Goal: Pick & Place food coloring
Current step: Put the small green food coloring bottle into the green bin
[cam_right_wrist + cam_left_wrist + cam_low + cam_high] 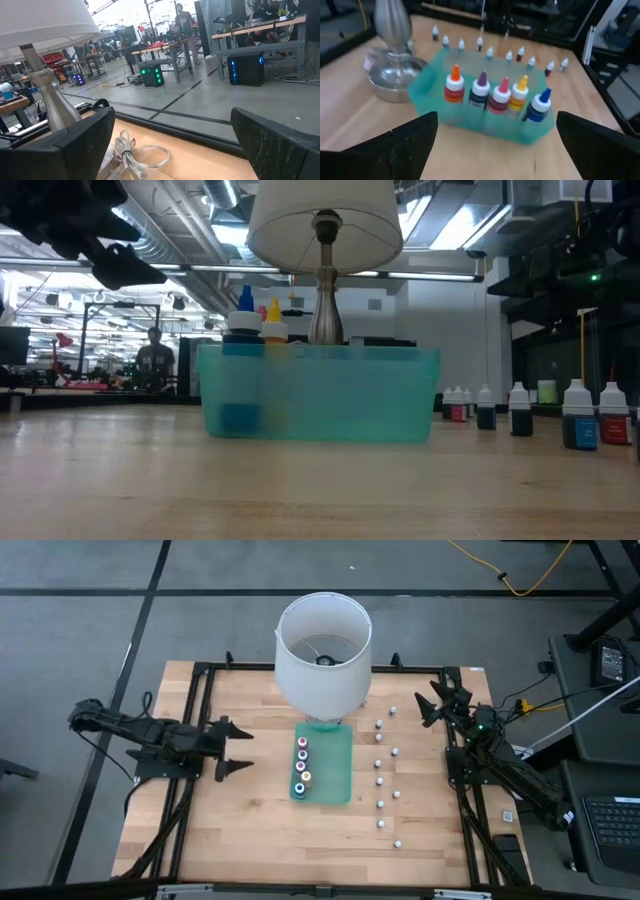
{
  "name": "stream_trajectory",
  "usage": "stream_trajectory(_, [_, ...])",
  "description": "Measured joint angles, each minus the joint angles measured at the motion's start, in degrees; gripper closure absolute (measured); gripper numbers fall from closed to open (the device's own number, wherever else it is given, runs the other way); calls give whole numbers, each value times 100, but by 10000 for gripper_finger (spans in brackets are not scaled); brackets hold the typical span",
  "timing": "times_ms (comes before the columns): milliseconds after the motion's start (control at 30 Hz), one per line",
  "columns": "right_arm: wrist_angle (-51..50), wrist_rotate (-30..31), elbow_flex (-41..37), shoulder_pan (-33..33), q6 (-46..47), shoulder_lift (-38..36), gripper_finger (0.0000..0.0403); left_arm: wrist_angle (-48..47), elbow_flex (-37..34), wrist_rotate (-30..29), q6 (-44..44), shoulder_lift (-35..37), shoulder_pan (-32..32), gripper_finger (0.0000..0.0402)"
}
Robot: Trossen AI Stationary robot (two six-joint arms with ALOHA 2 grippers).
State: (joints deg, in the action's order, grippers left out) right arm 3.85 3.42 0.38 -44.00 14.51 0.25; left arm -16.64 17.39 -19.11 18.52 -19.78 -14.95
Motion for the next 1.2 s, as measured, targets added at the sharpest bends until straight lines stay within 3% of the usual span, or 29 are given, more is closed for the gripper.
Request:
stream_trajectory(300, [1, 0, 0, 2, 1, 0, 4, 1140, -808, -203, -521, 942, -112, 1])
stream_trajectory(467, [2, 0, 0, 1, 1, 0, 4, 1753, -1229, 11, -516, 1103, -108, 1])
stream_trajectory(733, [3, -1, 0, -1, 2, 0, 4, 2326, -1675, -249, -902, 1248, -108, 1])
stream_trajectory(900, [3, 0, 0, 2, 0, 0, 4, 2302, -1690, -636, -1082, 1317, -108, 1])
stream_trajectory(1067, [3, 0, 0, 1, 0, 0, 4, 2099, -1690, -1626, -1097, 1329, -108, 1])
stream_trajectory(1200, [3, -1, 0, 2, 1, 0, 4, 2100, -1690, -1781, -1049, 1329, -108, 1])
